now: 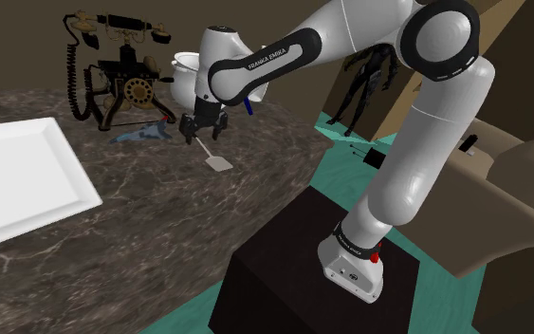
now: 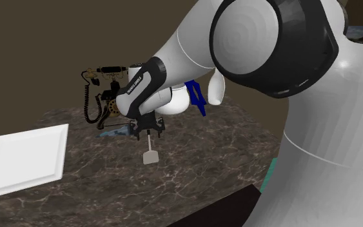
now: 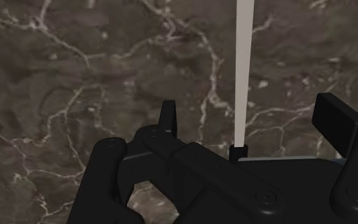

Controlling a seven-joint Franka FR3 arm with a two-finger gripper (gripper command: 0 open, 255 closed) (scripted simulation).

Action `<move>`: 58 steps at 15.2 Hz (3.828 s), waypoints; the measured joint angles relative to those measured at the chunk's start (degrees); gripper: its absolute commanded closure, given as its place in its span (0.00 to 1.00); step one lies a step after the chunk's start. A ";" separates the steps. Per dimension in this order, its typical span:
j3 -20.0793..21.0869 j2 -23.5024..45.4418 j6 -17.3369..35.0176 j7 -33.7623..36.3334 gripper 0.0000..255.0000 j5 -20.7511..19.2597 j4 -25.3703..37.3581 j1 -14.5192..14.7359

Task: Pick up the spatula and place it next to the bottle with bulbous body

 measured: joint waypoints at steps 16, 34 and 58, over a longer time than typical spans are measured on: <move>0.04 -0.51 -0.90 -0.19 1.00 0.22 0.43 -0.03; 0.21 -7.01 -13.75 -2.14 1.00 2.58 7.01 -0.30; 0.16 -9.71 -31.73 -3.05 1.00 3.47 22.36 -0.34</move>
